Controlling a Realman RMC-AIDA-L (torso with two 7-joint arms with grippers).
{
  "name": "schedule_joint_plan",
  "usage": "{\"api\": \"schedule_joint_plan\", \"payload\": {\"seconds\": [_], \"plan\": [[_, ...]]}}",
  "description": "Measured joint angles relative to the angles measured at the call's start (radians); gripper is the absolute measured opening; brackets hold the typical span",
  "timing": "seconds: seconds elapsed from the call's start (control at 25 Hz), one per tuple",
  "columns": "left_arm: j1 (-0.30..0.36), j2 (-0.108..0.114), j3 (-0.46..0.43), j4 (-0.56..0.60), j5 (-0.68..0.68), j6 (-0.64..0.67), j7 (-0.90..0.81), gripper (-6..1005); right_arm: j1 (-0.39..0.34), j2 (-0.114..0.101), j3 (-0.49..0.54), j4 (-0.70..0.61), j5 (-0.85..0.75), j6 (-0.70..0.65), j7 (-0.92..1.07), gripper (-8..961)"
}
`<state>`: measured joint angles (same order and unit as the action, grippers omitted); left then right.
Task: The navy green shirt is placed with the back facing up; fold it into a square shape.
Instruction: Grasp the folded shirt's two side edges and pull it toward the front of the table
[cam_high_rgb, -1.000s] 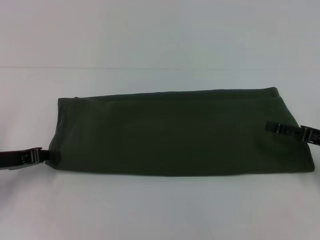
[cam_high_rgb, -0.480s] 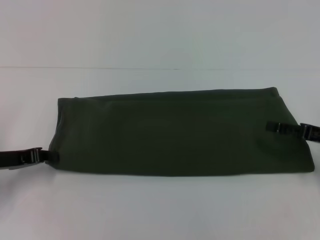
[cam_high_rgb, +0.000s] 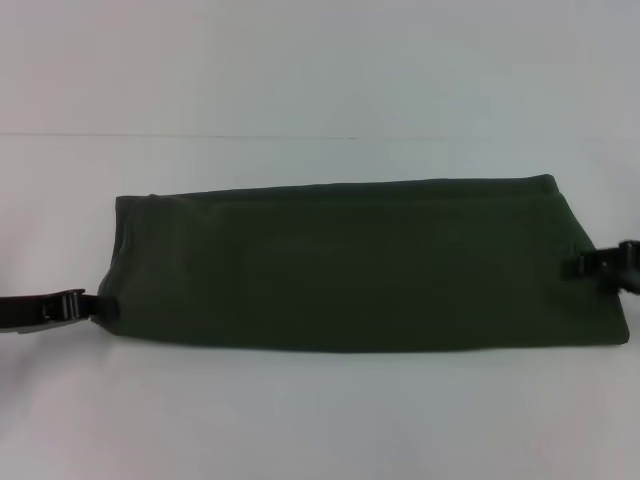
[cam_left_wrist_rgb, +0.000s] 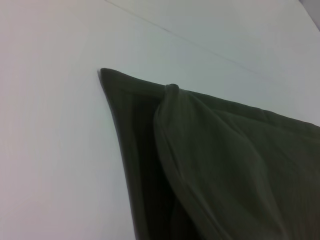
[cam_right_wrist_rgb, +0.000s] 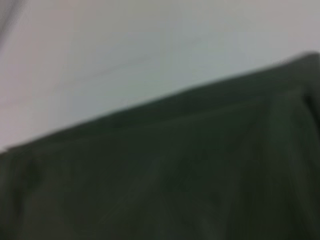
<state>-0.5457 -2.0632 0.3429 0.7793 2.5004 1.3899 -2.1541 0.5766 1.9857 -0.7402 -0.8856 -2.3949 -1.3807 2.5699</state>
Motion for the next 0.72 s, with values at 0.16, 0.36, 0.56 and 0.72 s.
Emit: {"api": "schedule_joint_plan", "payload": {"seconds": [0.16,0.36,0.56,0.72], "plan": [[-0.002,0.001,0.001,-0.001,0.000,-0.001,0.003,3,0.029,-0.013,-0.003,-0.003,-0.141,-0.021,0.075,745],[-0.007,0.002,0.001,-0.003,0.000,-0.004,0.005,3,0.044,-0.018,-0.003,0.029,-0.182,0.003,0.086,744],[-0.009,0.003,0.001,-0.003,0.000,-0.002,0.005,4,0.044,-0.012,-0.005,0.050,-0.188,0.041,0.069,744],[-0.006,0.003,0.001,-0.005,-0.001,-0.001,0.005,4,0.044,-0.008,-0.007,0.071,-0.189,0.050,0.058,744]]}}
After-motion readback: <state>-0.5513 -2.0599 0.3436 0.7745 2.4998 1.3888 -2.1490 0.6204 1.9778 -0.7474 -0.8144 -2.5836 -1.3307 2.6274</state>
